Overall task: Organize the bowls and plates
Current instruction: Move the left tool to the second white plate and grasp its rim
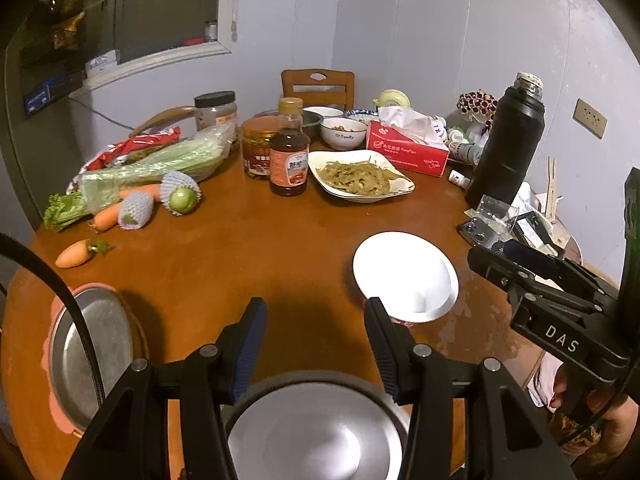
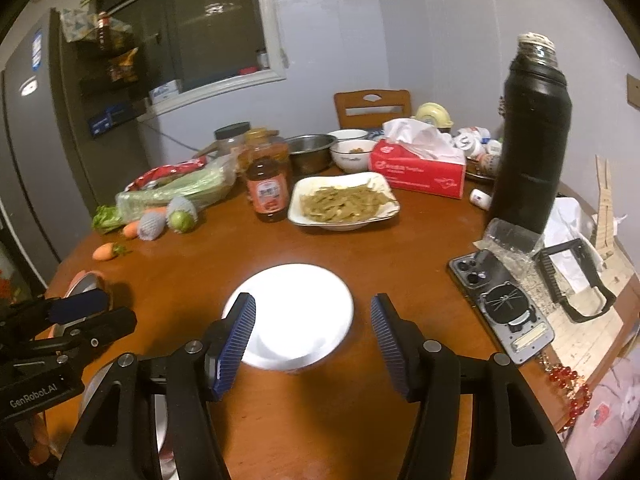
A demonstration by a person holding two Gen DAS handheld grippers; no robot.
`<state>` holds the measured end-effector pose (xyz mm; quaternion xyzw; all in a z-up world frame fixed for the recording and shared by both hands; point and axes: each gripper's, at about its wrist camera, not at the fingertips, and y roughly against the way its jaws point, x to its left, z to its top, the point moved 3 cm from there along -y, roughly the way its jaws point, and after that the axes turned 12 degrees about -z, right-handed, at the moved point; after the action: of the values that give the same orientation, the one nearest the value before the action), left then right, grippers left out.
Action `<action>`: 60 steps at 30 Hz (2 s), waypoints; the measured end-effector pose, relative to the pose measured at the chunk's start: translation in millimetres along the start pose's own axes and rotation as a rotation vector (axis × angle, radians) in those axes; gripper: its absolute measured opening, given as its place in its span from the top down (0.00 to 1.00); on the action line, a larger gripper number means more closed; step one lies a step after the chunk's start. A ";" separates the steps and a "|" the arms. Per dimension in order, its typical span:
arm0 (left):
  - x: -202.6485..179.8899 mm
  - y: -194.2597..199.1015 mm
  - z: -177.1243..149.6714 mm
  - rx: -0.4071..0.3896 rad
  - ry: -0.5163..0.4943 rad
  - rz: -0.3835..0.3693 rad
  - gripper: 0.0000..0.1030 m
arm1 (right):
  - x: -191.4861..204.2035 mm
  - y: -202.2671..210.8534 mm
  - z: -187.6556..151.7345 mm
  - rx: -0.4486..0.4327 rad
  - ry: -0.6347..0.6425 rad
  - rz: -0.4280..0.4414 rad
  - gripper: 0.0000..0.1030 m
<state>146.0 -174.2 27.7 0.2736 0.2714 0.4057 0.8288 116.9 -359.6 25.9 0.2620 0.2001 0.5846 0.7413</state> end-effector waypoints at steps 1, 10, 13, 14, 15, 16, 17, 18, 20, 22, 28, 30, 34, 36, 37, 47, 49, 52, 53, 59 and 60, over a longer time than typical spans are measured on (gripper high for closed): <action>-0.5 -3.9 1.6 0.010 0.004 -0.013 0.51 | -2.7 -2.3 1.0 0.005 -0.005 -0.008 0.40; -16.1 -32.5 16.5 0.046 -0.007 -0.044 0.51 | -14.5 -19.8 5.9 0.043 -0.025 -0.017 0.40; -16.2 -44.5 19.3 0.070 0.007 -0.046 0.51 | -18.5 -27.4 4.8 0.066 -0.027 -0.023 0.40; -16.2 -48.0 20.1 0.077 0.011 -0.044 0.51 | -20.0 -29.8 5.0 0.068 -0.028 -0.022 0.40; -16.0 -51.5 20.7 0.083 0.014 -0.044 0.51 | -21.6 -31.5 4.9 0.072 -0.033 -0.020 0.40; -15.4 -55.7 21.5 0.094 0.021 -0.040 0.51 | -23.5 -33.6 4.7 0.077 -0.043 -0.010 0.40; -15.0 -57.9 22.3 0.099 0.022 -0.040 0.51 | -24.5 -35.2 4.0 0.081 -0.049 0.000 0.40; -14.6 -59.9 22.6 0.104 0.023 -0.038 0.51 | -25.7 -37.9 3.2 0.086 -0.054 0.005 0.40; -13.6 -64.4 23.7 0.113 0.029 -0.033 0.51 | -27.1 -43.4 1.6 0.100 -0.058 0.006 0.40; -11.8 -70.4 25.0 0.124 0.038 -0.027 0.51 | -27.5 -48.3 0.5 0.112 -0.058 0.015 0.40; -12.4 -89.5 26.0 0.162 0.037 -0.002 0.51 | -28.6 -59.7 -2.2 0.142 -0.041 0.024 0.39; -12.6 -96.8 25.7 0.179 0.037 0.002 0.51 | -29.3 -63.8 -3.4 0.151 -0.030 0.008 0.39; -12.4 -108.3 22.4 0.215 0.041 0.009 0.51 | -30.7 -74.1 -7.1 0.179 -0.033 0.019 0.39; -11.3 -112.0 21.4 0.228 0.047 0.013 0.51 | -29.5 -78.1 -9.7 0.189 -0.024 0.026 0.39; -11.0 -113.1 20.9 0.231 0.047 0.017 0.51 | -28.4 -78.9 -10.8 0.192 -0.021 0.030 0.39; -8.7 -120.1 20.3 0.250 0.053 0.011 0.51 | -17.3 -88.8 -16.5 0.216 0.007 0.052 0.39; -8.1 -121.1 20.2 0.254 0.055 0.006 0.51 | -17.5 -90.0 -16.4 0.212 0.009 0.045 0.39; -6.3 -123.5 19.6 0.265 0.063 0.004 0.51 | -17.2 -91.6 -16.6 0.211 0.014 0.042 0.39; -6.0 -124.1 19.1 0.268 0.066 0.003 0.51 | -16.5 -91.5 -16.6 0.209 0.019 0.040 0.39; -5.4 -127.3 15.9 0.284 0.075 -0.012 0.53 | -14.0 -91.7 -16.9 0.206 0.025 0.057 0.44; -6.0 -128.5 14.8 0.291 0.074 -0.016 0.54 | -13.4 -91.2 -17.0 0.205 0.026 0.060 0.47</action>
<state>220.1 -249.5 -47.0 0.3734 0.3598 0.3652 0.7731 173.0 -386.4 -44.3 0.3350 0.2605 0.5863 0.6900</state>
